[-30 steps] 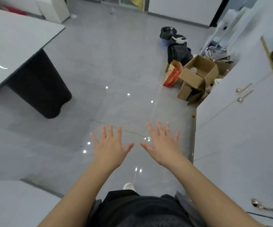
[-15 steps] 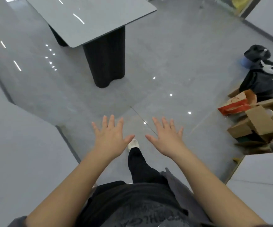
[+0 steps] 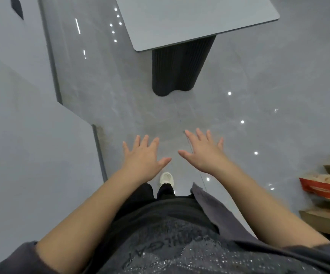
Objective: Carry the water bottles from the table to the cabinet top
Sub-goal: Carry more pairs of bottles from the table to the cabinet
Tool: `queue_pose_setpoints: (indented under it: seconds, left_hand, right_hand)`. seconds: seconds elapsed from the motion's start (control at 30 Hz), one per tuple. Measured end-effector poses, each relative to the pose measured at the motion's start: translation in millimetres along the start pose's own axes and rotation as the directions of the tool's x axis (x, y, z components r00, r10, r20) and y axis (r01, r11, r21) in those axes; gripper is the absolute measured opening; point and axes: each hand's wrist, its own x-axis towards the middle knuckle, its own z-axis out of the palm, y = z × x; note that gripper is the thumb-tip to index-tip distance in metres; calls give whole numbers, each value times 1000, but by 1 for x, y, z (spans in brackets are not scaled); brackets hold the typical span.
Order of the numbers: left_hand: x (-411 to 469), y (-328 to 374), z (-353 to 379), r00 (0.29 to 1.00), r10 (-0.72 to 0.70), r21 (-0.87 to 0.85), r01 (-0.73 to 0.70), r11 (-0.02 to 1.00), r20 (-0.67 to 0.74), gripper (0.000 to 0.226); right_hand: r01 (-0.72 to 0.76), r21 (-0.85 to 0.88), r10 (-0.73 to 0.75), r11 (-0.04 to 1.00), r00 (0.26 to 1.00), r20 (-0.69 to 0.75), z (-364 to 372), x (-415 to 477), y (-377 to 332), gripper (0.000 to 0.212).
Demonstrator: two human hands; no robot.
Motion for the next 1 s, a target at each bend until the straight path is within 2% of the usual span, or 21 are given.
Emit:
queue_pose_setpoints:
  seconds: [0.17,0.33,0.77,1.0]
  left_hand:
    - [40,-21,-28,998,-52,-36,52,998,26,79]
    - [98,-55,-74,999,-46,-54,47,997,24,79]
    - [252,-173,-249,995,75,109,-82,991,67,77]
    - [308,-198,-308,991,107,87,-114,990,84,77]
  right_hand:
    - [39,-42,-38,998,999,39,-31,47,-20,74]
    - [34,-60,-30,998,997,67,-60,105,-59,74]
    - [-132,96,133,987,991,5,-172,264,-180,75]
    - [-182,162,184,970,983,2,-213,326,-210,73]
